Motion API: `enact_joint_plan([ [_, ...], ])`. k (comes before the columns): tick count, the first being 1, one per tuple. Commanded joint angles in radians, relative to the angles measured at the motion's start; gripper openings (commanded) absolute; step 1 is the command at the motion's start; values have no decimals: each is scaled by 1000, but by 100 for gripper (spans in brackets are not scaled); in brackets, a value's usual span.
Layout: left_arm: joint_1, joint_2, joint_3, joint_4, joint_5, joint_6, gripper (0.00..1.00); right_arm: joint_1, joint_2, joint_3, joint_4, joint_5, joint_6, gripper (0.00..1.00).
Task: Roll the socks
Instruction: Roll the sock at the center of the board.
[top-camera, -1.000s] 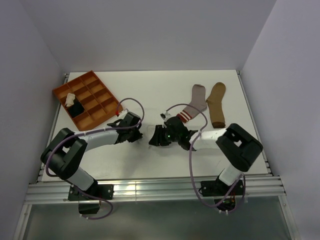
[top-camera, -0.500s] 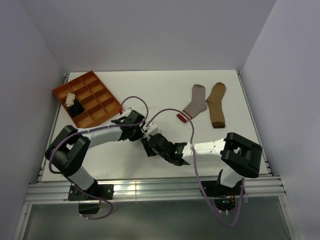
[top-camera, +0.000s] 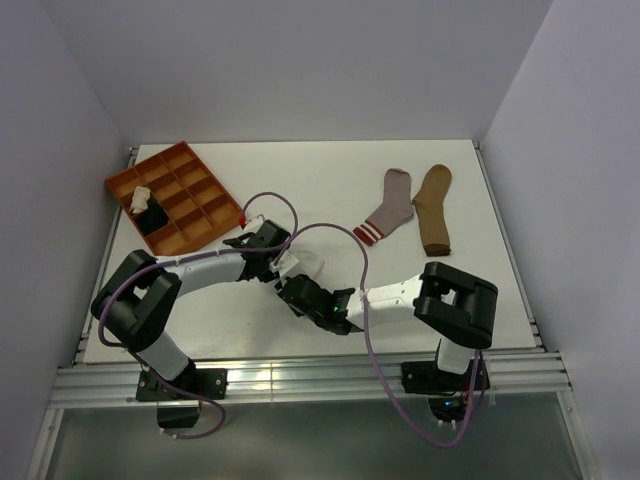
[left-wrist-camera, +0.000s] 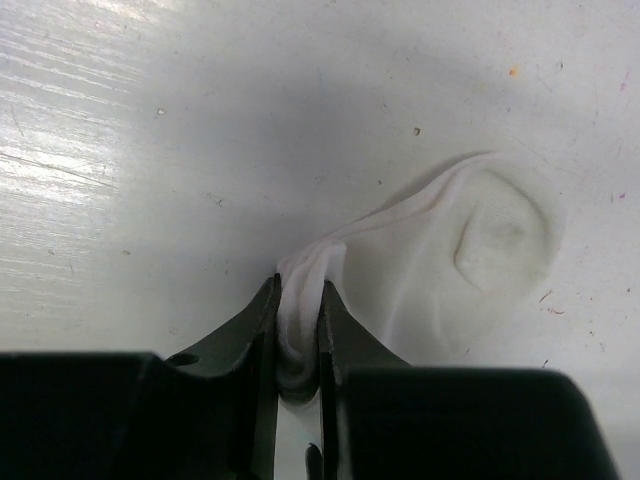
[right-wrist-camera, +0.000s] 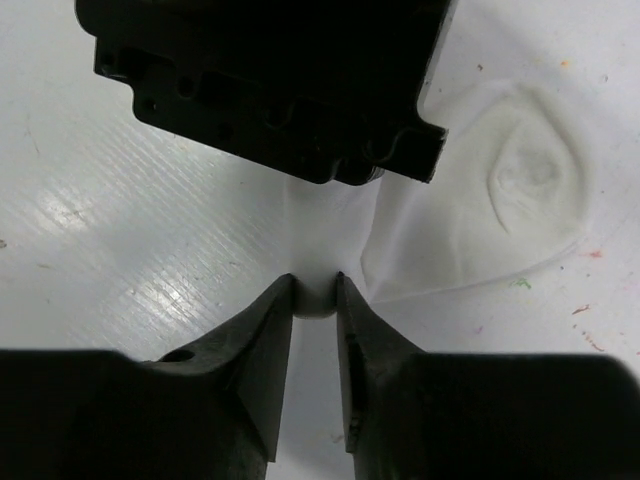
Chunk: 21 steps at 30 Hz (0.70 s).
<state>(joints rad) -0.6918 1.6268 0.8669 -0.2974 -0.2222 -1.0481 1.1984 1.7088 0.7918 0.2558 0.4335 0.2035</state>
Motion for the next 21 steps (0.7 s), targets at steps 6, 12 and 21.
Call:
enact_joint_plan([
  [6, -14, -1, -40, -51, 17, 14, 24, -25, 8, 11, -6, -93, 49, 0],
  [12, -12, -82, -40, -60, -29, -12, 68, -169, -41, -39, -9, -373, 149, 0],
  [21, 8, -254, -63, -65, -83, -64, 81, -414, -25, -100, 144, -924, 353, 0],
])
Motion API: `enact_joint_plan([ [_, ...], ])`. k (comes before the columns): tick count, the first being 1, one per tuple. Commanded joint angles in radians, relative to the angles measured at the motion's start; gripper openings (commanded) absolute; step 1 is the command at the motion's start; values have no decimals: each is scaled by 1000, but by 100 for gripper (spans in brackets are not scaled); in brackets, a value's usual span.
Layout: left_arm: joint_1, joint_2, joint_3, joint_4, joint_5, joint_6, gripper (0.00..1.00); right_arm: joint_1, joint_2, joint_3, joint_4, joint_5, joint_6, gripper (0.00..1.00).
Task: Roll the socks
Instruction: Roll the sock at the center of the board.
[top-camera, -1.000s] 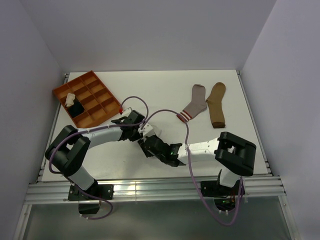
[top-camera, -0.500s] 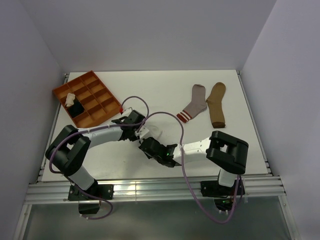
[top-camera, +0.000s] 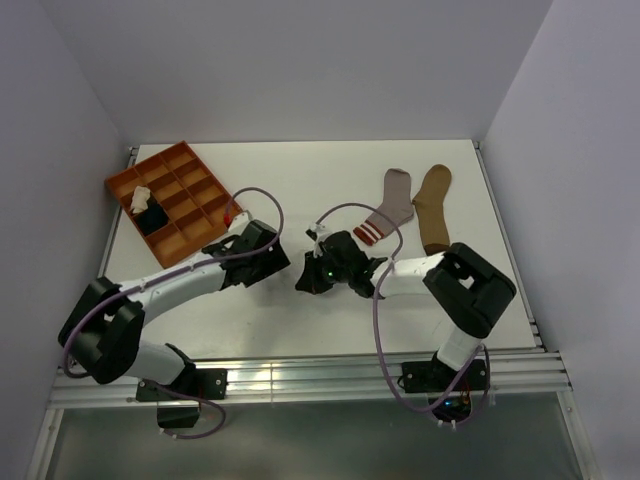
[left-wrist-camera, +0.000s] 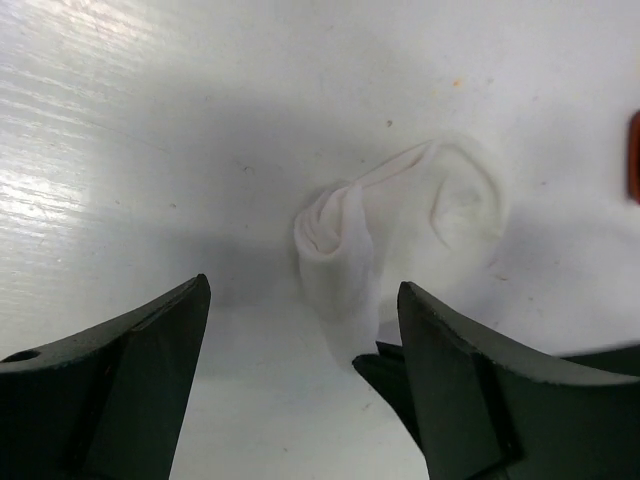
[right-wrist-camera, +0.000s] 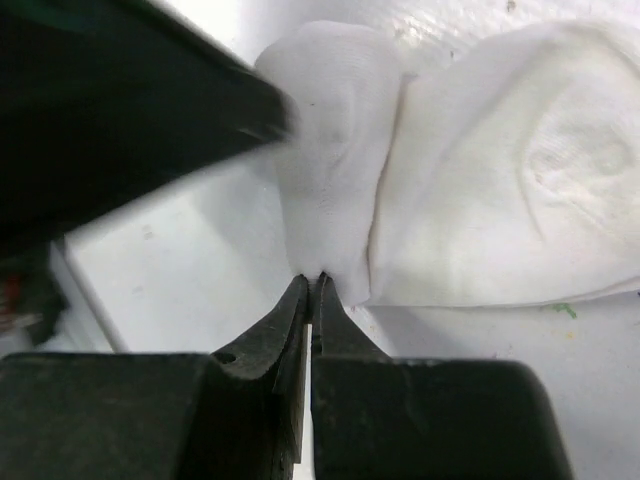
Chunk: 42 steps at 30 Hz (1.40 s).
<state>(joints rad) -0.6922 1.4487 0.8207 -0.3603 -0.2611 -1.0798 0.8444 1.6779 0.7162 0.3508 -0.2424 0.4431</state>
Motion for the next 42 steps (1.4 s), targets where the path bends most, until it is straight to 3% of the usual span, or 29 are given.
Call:
enact_joint_plan([
  [1, 10, -91, -25, 4, -52, -37, 81, -80, 28, -27, 66, -291, 135, 0],
  [6, 13, -180, -100, 90, -26, -13, 81, -177, 112, -31, 203, -504, 287, 0],
  [13, 10, -165, -176, 193, 59, -14, 74, -252, 221, 0, 244, -581, 367, 0],
  [25, 2, -45, -184, 349, 119, -22, 70, -275, 309, 72, 143, -592, 322, 0],
  [31, 2, 7, -169, 322, 80, -34, 66, -277, 318, 83, 117, -589, 307, 0],
  [40, 2, 99, -166, 270, 29, -88, 54, -277, 333, 124, 34, -592, 261, 0],
  [42, 2, 119, -164, 259, 33, -98, 47, -277, 330, 135, -4, -580, 232, 0],
])
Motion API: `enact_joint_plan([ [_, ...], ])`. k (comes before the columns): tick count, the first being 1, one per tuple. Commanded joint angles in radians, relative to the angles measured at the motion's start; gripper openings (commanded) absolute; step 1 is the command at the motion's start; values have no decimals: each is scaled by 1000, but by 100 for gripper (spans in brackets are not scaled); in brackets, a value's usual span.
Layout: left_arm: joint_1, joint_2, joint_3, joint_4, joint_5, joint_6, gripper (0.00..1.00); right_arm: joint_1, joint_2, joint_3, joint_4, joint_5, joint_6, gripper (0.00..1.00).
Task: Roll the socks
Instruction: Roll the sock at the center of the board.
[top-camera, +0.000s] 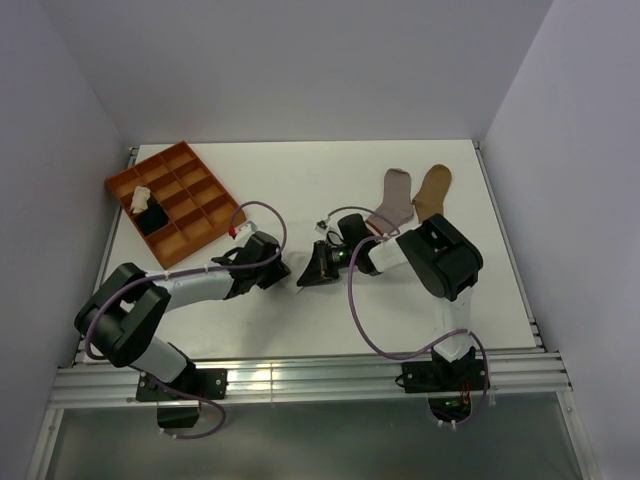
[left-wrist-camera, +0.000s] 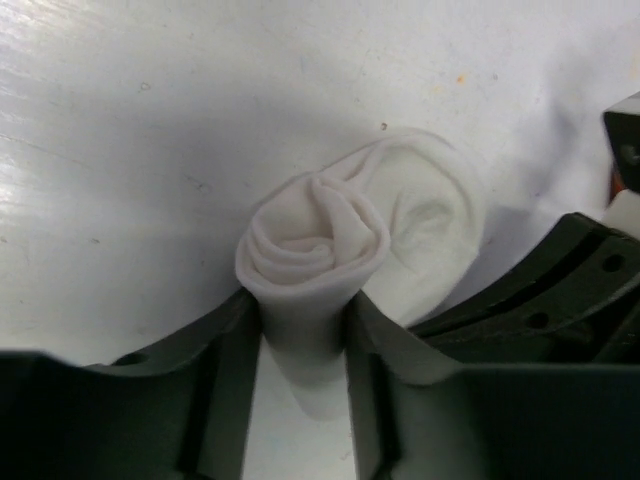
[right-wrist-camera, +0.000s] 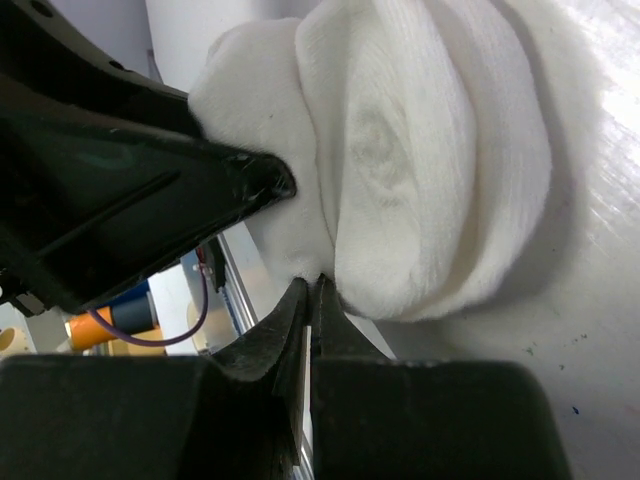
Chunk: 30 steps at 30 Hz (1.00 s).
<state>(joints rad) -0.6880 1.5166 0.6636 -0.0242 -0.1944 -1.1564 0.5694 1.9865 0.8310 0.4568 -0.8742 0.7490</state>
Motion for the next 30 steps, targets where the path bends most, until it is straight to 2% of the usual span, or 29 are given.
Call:
enact_joint_plan([
  [1, -2, 65, -10, -80, -33, -22, 39, -2, 12, 23, -119, 67, -89, 0],
  [3, -2, 83, -9, -94, -31, -25, 32, -2, -3, 31, -154, 87, -111, 1],
  [6, -2, 112, -2, -106, -22, -22, 17, 0, -69, 23, -174, 136, -148, 13],
  [7, -2, 116, 2, -115, -13, -17, 13, 3, -90, 20, -185, 153, -161, 20],
  [8, -2, 125, 5, -123, -11, -17, 6, 6, -142, 20, -200, 179, -193, 23],
  [10, -2, 131, 17, -146, -11, -8, 0, 24, -205, 5, -224, 275, -227, 29],
  [13, -2, 137, 30, -177, -5, 4, 0, 70, -337, -41, -219, 458, -302, 42],
  [16, -2, 142, 42, -189, 4, 20, 0, 134, -454, -82, -221, 716, -391, 50],
  [19, -2, 145, 47, -200, 15, 27, 0, 260, -508, -99, -222, 935, -482, 52],
  [23, -2, 148, 56, -200, 30, 40, 0, 398, -493, -99, -207, 1075, -543, 53],
  [30, -2, 143, 62, -204, 41, 47, 0, 497, -399, -58, -191, 1184, -611, 52],
])
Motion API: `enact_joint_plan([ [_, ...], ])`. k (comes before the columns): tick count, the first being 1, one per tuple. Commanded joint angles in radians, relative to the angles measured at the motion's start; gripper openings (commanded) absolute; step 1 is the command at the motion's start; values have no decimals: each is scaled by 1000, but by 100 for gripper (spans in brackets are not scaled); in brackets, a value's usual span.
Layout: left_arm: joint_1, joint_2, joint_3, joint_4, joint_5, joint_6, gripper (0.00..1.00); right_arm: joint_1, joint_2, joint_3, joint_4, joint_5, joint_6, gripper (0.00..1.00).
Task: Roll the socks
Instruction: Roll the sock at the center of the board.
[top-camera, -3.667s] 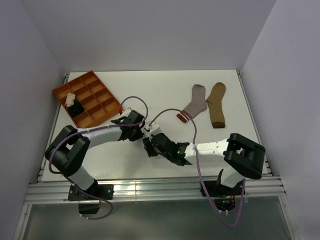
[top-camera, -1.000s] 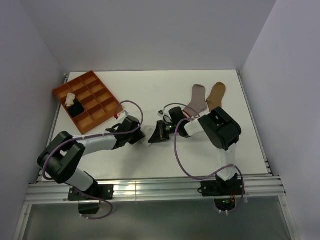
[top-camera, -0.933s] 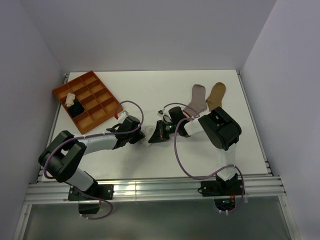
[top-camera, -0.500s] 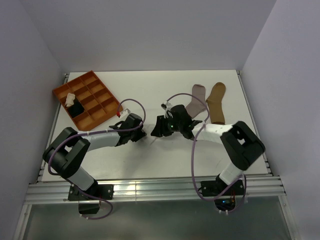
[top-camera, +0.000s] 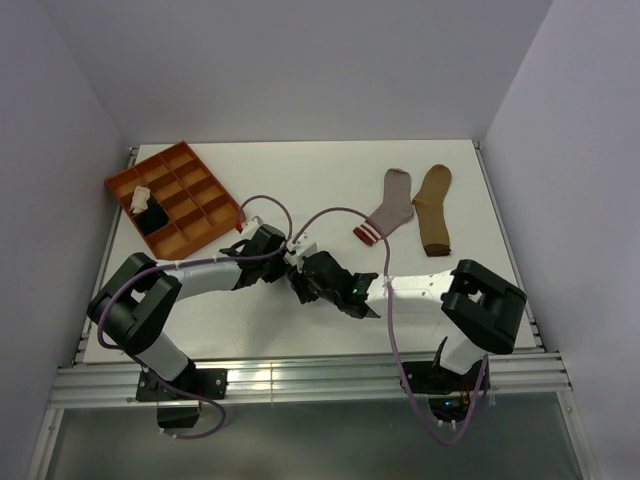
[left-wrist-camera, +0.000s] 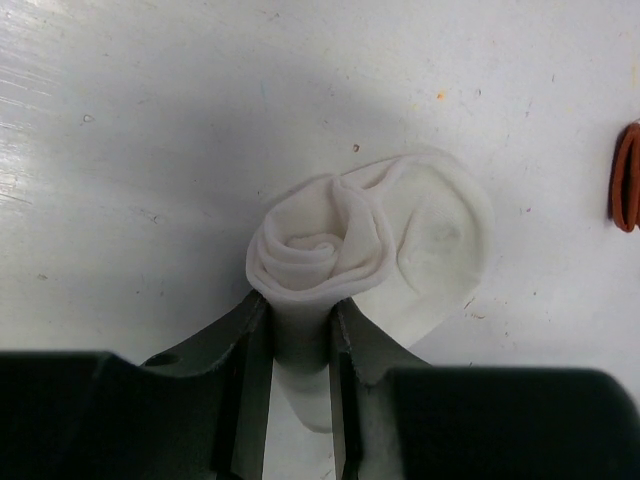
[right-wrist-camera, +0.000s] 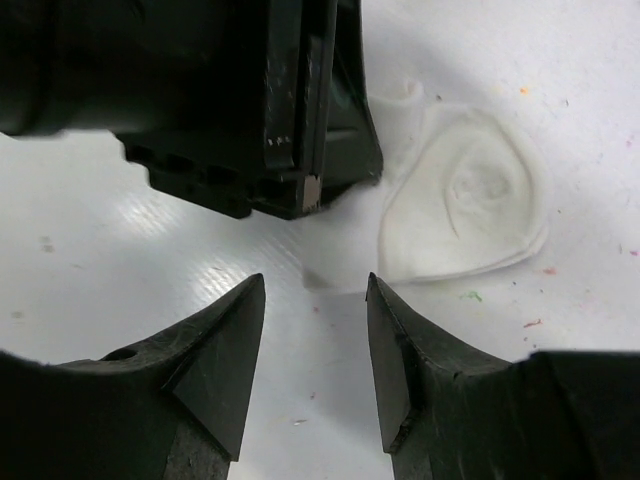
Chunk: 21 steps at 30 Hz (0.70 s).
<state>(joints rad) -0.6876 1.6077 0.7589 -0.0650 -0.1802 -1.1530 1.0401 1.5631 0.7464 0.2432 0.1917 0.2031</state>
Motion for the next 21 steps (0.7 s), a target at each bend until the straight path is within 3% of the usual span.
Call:
enact_joint_plan([
  [1, -3, 52, -33, -164, 28, 44, 0, 34, 44, 31, 25, 120, -70, 52],
  [6, -3, 55, -29, -165, 30, 50, 0, 66, 90, 39, 47, 147, -87, 46],
  [21, -3, 58, -27, -162, 42, 59, 0, 92, 85, 22, 110, 213, -100, 47],
])
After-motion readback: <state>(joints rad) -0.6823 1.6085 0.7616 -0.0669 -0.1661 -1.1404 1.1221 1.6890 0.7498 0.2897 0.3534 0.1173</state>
